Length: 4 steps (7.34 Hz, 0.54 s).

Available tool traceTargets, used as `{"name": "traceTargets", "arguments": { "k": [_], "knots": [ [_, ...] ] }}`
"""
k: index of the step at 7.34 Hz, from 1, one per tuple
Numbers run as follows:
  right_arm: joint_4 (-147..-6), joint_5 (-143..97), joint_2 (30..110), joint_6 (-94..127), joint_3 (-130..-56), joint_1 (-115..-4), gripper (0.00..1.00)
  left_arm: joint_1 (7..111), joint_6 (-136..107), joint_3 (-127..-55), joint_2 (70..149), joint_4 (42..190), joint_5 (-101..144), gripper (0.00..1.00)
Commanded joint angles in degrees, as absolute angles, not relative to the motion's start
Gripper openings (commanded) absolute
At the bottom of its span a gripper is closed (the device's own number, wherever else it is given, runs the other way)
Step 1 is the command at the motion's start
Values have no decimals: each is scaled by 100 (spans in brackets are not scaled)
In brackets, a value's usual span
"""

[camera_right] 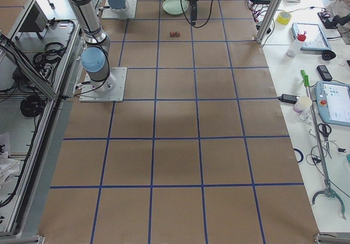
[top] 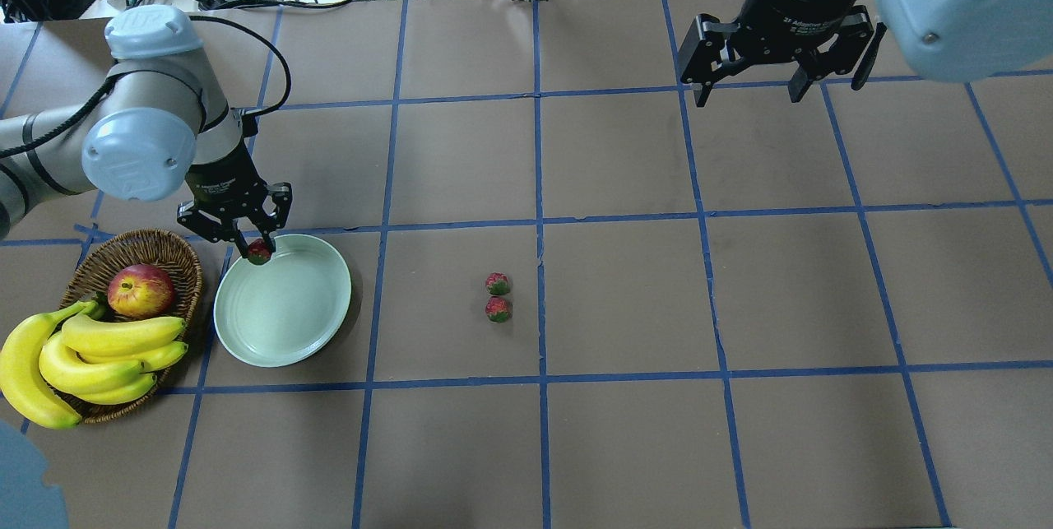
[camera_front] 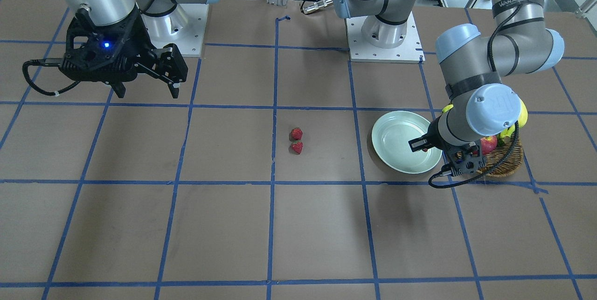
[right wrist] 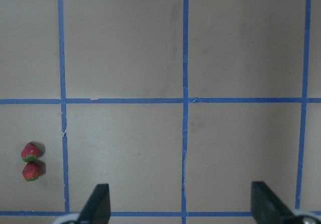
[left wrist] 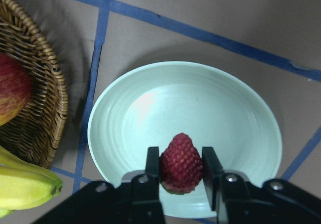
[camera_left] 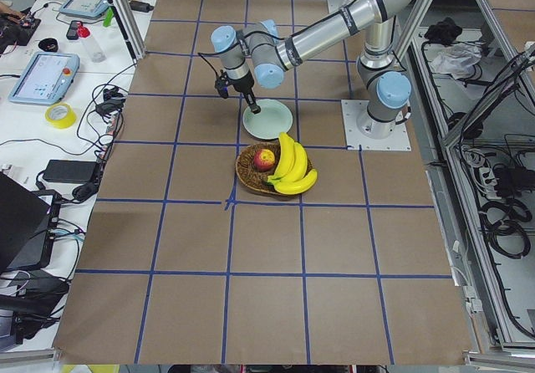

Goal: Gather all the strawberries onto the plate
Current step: 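Carry the strawberry with the left gripper onto the plate, release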

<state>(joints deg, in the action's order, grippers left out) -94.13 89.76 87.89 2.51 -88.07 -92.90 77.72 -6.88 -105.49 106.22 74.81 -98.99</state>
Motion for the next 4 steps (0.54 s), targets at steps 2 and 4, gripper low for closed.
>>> {"name": "traceTargets", "arguments": {
  "k": [2,4],
  "knots": [
    [-9413,8982,8789,255,-8807,-9290,100,7699,-616,-10801,10749,7339,-10081,0],
    [-9413,8982,8789,255,-8807,-9290,100,7699,-589,-10854,10758,7304,-10090,100]
  ]
}}
